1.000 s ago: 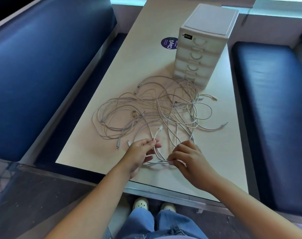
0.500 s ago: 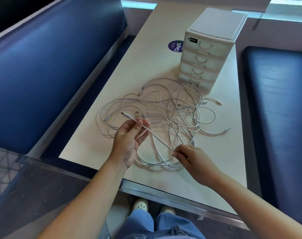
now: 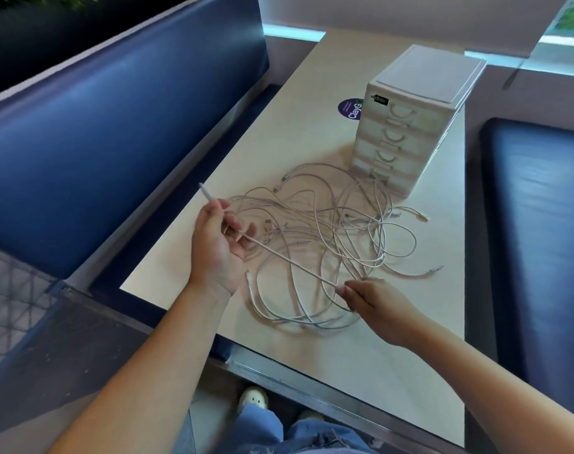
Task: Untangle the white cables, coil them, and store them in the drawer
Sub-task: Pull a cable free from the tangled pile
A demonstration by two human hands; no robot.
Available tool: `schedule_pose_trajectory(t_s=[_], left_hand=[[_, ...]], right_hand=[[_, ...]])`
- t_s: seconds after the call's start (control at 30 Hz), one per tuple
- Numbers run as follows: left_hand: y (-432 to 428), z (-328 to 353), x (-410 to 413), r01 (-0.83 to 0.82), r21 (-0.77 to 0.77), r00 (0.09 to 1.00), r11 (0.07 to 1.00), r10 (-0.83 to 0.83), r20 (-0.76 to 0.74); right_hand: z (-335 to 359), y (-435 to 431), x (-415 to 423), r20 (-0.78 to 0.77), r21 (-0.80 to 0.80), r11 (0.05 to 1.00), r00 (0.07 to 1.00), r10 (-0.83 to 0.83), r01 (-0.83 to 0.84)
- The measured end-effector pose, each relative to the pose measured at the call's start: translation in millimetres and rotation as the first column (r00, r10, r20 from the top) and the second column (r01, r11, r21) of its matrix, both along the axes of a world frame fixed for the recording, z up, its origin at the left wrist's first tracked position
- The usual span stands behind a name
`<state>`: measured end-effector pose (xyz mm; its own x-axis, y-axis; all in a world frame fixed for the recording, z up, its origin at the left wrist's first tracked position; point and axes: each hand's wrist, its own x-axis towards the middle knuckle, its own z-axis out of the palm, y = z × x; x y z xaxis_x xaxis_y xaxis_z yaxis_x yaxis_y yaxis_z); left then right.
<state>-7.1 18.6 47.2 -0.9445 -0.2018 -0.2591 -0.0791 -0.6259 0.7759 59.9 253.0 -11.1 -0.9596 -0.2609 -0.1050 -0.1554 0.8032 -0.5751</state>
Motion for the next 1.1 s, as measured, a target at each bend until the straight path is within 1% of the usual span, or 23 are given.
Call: schedule_pose_trajectory(t_s=[0.1, 0.23, 0.33, 0.43, 0.53, 0.7, 0.8, 0.97, 1.1], left_hand=[[-12, 0, -7, -0.057, 0.021, 0.998, 0.998, 0.057, 0.0], [-24, 3, -15, -0.15, 0.026, 0.989, 0.988, 0.15, 0.007], [-35, 9, -23, -0.234, -0.001, 0.972, 0.972, 0.234, 0.021], [-49, 18, -34, -0.271, -0.001, 0.962, 0.963, 0.271, 0.034], [-63, 26, -47, -0.275, -0.023, 0.961, 0.961, 0.275, 0.004], [-74, 29, -58, -0.216, -0.091, 0.976, 0.972, 0.213, -0.036], [-77, 28, -62, -0.195, -0.079, 0.98, 0.978, 0.193, -0.037], [-105, 42, -81, -0.269, -0.006, 0.961, 0.963, 0.268, -0.067], [-112, 46, -86, -0.25, -0.04, 0.964, 0.967, 0.245, -0.099]], right_hand=[[-6, 5, 1, -0.011, 0.0, 1.0, 1.0, 0.02, -0.02], [-5, 2, -4, -0.076, 0.073, 0.996, 0.996, 0.056, -0.05], [-4, 3, -13, -0.08, 0.121, 0.992, 0.996, 0.039, -0.029], [-3, 4, -22, -0.086, 0.149, 0.989, 0.996, 0.007, 0.006], [-5, 3, -30, -0.103, 0.163, 0.986, 0.995, -0.012, 0.029], [-7, 1, -38, -0.116, 0.181, 0.981, 0.992, -0.045, 0.065], [-9, -1, -40, -0.125, 0.168, 0.983, 0.991, -0.047, 0.067], [-16, -3, -37, -0.085, 0.165, 0.98, 0.992, -0.098, 0.111], [-15, -9, -39, -0.075, 0.187, 0.972, 0.989, -0.131, 0.143]])
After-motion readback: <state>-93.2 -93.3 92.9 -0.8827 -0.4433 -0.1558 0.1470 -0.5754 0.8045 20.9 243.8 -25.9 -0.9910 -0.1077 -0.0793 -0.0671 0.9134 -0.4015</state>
